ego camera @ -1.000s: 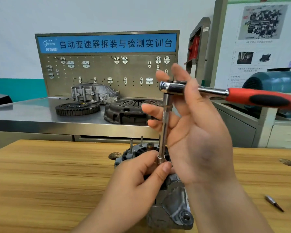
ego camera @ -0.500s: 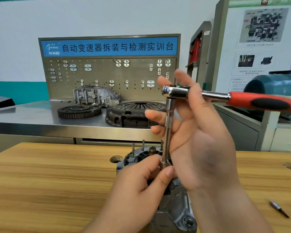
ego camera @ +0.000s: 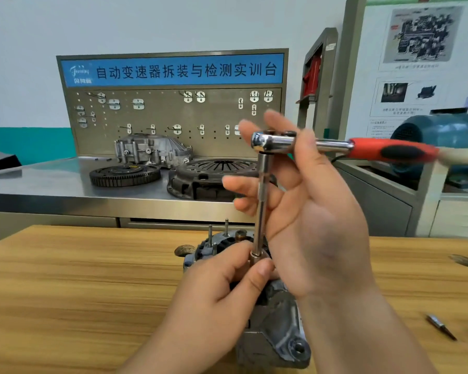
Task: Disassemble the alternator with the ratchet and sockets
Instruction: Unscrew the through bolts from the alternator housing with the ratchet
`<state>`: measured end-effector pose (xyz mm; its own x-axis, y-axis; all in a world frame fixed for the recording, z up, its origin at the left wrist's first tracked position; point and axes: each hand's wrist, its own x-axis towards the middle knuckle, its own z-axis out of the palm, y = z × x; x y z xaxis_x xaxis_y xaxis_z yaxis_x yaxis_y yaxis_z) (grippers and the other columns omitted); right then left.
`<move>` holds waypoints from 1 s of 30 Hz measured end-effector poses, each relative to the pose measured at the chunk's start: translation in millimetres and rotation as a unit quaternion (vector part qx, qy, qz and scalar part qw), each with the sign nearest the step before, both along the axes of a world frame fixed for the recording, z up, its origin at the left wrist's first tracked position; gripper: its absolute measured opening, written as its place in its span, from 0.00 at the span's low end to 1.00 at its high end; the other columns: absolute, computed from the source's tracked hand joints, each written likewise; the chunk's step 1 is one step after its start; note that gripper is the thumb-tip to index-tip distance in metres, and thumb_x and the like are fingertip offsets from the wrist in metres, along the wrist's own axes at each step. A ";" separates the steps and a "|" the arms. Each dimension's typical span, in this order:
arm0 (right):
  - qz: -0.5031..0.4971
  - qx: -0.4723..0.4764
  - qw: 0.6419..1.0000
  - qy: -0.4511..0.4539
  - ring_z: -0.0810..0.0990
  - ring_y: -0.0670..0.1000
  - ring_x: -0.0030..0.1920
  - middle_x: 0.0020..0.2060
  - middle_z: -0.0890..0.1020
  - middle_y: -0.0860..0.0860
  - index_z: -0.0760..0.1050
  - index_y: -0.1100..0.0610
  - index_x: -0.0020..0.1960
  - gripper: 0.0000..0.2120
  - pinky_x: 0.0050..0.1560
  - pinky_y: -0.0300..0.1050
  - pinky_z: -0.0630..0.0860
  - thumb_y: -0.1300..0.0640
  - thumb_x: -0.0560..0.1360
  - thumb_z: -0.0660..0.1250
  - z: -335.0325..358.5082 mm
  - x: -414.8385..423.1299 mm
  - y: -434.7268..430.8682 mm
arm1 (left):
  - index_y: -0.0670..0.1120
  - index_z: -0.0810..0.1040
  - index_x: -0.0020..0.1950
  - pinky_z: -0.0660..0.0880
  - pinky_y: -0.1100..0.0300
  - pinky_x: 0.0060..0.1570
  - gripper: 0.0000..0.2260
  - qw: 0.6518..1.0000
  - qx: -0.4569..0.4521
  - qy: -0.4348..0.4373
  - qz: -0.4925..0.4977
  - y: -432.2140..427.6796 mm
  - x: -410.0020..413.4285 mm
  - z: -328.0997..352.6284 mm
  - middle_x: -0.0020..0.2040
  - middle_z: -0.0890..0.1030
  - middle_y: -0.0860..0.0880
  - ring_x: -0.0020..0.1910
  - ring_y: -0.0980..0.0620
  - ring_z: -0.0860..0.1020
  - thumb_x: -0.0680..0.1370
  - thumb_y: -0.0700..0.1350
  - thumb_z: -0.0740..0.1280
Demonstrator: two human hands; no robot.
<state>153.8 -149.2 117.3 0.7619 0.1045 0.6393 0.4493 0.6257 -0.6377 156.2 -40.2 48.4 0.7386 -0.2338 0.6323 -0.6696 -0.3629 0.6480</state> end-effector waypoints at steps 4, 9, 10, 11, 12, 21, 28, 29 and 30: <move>-0.001 0.003 1.000 0.028 0.83 0.50 0.35 0.44 0.86 0.49 0.79 0.50 0.56 0.18 0.31 0.38 0.76 0.43 0.72 0.62 -1.2 1.8 1.5 | 0.50 0.75 0.41 0.71 0.49 0.35 0.15 1.000 0.008 0.000 0.005 -1.0 1.1 0.4 0.31 0.75 0.50 0.33 0.50 0.73 0.72 0.60 0.59; -0.048 0.010 0.999 -0.020 0.82 0.50 0.43 0.48 0.84 0.46 0.82 0.47 0.51 0.11 0.35 0.38 0.77 0.55 0.72 0.66 -1.1 0.7 4.1 | 0.46 0.77 0.43 0.74 0.42 0.40 0.21 0.999 -0.014 0.027 0.011 -2.0 1.2 -1.9 0.35 0.79 0.44 0.38 0.43 0.77 0.69 0.63 0.58; -0.047 0.015 0.998 -0.025 0.83 0.51 0.43 0.51 0.84 0.47 0.82 0.47 0.50 0.10 0.35 0.39 0.77 0.56 0.72 0.66 -0.6 0.1 3.7 | 0.46 0.77 0.43 0.74 0.41 0.40 0.22 0.999 -0.016 0.030 0.009 -2.6 1.8 -2.2 0.35 0.78 0.43 0.38 0.42 0.76 0.69 0.63 0.59; -0.044 0.017 0.999 -0.027 0.83 0.51 0.42 0.53 0.84 0.47 0.82 0.47 0.50 0.10 0.35 0.39 0.77 0.55 0.72 0.65 -0.4 -0.4 3.5 | 0.45 0.77 0.42 0.74 0.40 0.40 0.22 0.999 -0.019 0.032 0.005 -2.9 2.4 -2.5 0.35 0.78 0.42 0.37 0.40 0.76 0.70 0.63 0.59; -0.037 0.017 0.999 -0.023 0.83 0.51 0.41 0.53 0.84 0.47 0.82 0.47 0.51 0.10 0.35 0.39 0.77 0.53 0.73 0.64 0.1 -1.0 3.3 | 0.44 0.77 0.43 0.74 0.39 0.39 0.23 0.999 -0.021 0.033 -0.001 -3.0 2.7 -2.8 0.35 0.78 0.41 0.37 0.40 0.76 0.70 0.63 0.59; -0.047 0.006 0.999 -0.022 0.83 0.50 0.41 0.51 0.84 0.49 0.79 0.48 0.56 0.12 0.36 0.39 0.77 0.50 0.73 0.65 2.2 -3.0 -0.7 | 0.51 0.76 0.42 0.70 0.55 0.33 0.16 1.000 -0.001 0.006 0.026 -4.1 1.8 -1.3 0.31 0.76 0.51 0.31 0.54 0.73 0.71 0.62 0.60; -0.004 -0.010 1.000 -0.008 0.84 0.51 0.38 0.53 0.84 0.49 0.76 0.48 0.58 0.16 0.38 0.40 0.79 0.43 0.74 0.60 1.9 -4.0 1.1 | 0.53 0.76 0.39 0.67 0.60 0.31 0.11 1.000 -0.024 0.010 -0.007 -4.5 -1.3 -2.3 0.29 0.76 0.54 0.30 0.56 0.72 0.74 0.58 0.63; 0.008 -0.011 1.000 0.013 0.84 0.50 0.36 0.51 0.85 0.50 0.76 0.49 0.59 0.20 0.37 0.40 0.79 0.42 0.73 0.58 2.0 -3.3 -0.2 | 0.56 0.76 0.38 0.66 0.67 0.31 0.08 1.000 -0.019 0.002 -0.016 -4.1 -2.0 -1.4 0.30 0.77 0.59 0.30 0.62 0.73 0.75 0.56 0.63; 0.013 -0.010 0.999 0.028 0.84 0.50 0.35 0.48 0.86 0.50 0.75 0.50 0.59 0.22 0.36 0.39 0.79 0.42 0.71 0.58 2.3 -2.9 -1.1 | 0.57 0.75 0.38 0.65 0.72 0.31 0.07 1.000 -0.008 -0.006 -0.016 -3.7 -2.1 -0.6 0.30 0.77 0.62 0.31 0.65 0.74 0.76 0.54 0.63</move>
<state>150.8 -150.3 119.6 0.7927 0.1366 0.5941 0.3967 0.6243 -0.6730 154.1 -44.0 47.8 0.7230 -0.2463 0.6455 -0.6887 -0.3309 0.6451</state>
